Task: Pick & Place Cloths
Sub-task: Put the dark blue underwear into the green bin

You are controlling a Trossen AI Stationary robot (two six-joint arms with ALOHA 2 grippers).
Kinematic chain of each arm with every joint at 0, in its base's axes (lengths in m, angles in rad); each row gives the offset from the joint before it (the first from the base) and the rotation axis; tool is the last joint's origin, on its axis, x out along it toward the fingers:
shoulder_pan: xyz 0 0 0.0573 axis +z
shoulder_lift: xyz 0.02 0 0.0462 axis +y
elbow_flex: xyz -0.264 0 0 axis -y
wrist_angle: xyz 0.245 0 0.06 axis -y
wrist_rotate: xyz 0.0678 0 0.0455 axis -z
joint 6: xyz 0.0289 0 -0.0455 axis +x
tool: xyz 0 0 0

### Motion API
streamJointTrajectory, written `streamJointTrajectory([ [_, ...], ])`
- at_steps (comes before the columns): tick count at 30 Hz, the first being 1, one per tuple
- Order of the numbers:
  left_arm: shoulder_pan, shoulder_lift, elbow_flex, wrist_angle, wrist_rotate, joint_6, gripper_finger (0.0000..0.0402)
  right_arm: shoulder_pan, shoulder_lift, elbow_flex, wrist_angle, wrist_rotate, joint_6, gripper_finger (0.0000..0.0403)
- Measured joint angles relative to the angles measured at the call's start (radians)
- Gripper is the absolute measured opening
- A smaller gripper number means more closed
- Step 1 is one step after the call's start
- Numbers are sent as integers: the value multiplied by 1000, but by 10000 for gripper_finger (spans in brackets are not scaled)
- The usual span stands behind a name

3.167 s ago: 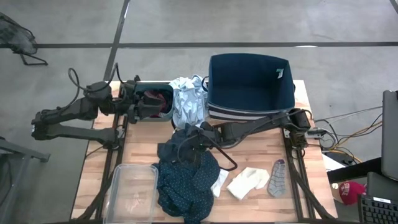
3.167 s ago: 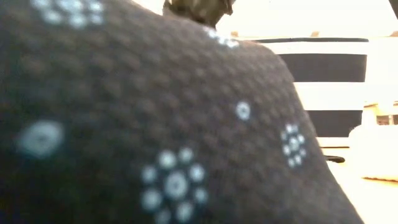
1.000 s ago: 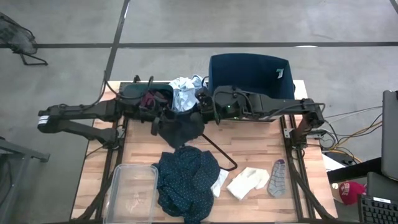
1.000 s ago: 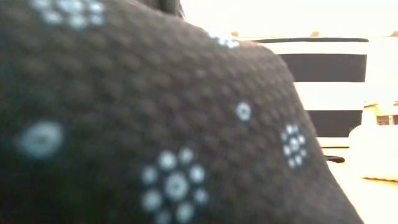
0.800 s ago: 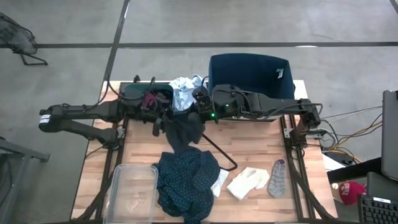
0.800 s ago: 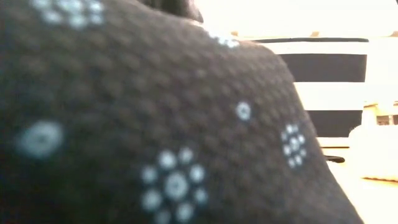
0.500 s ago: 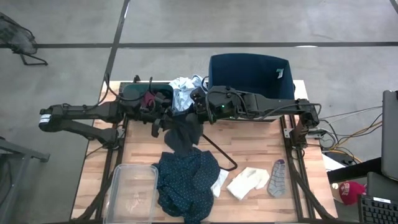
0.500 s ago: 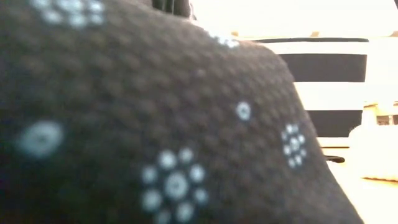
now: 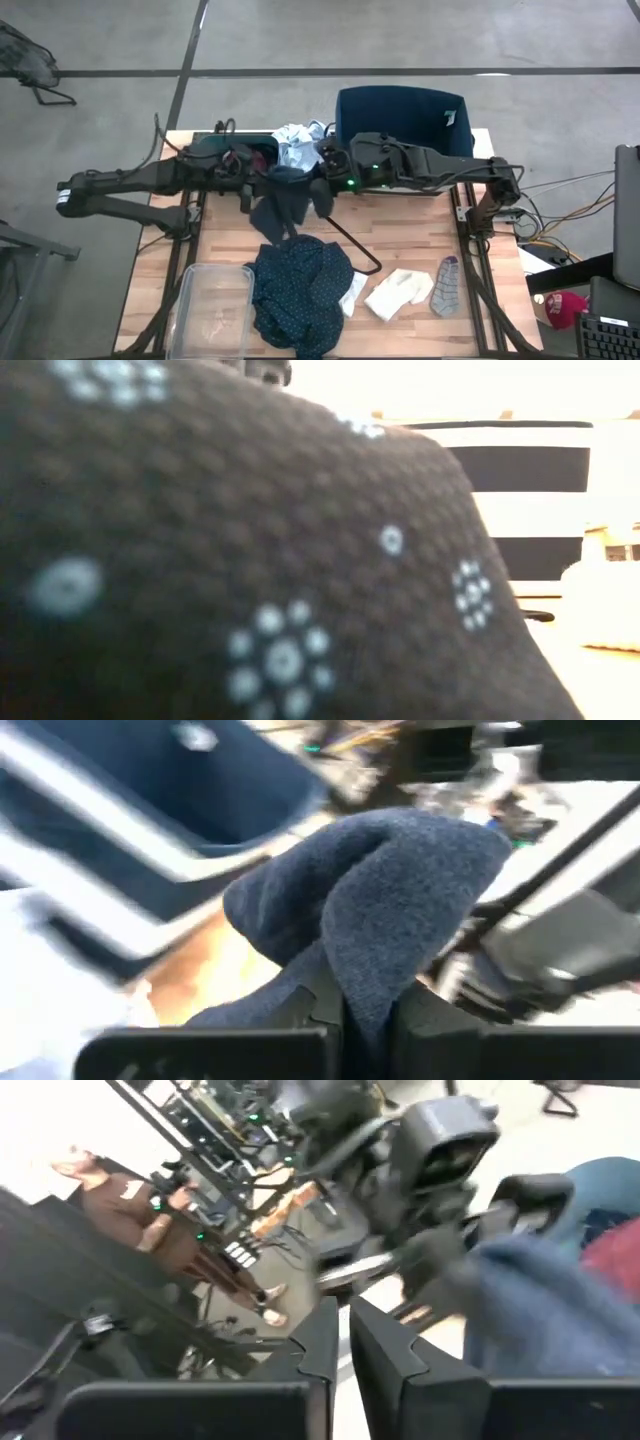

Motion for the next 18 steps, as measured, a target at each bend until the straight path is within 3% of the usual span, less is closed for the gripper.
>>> streamJointTrajectory([
  [9,35,-114,58,-344,-505,45,27,22,1,-14,-43,5,3,111],
  [14,49,-125,65,-381,-738,197,27,28,3,-36,-53,6,16,145],
  [18,89,-108,56,-394,-850,301,30,37,3,-47,-48,6,20,165],
])
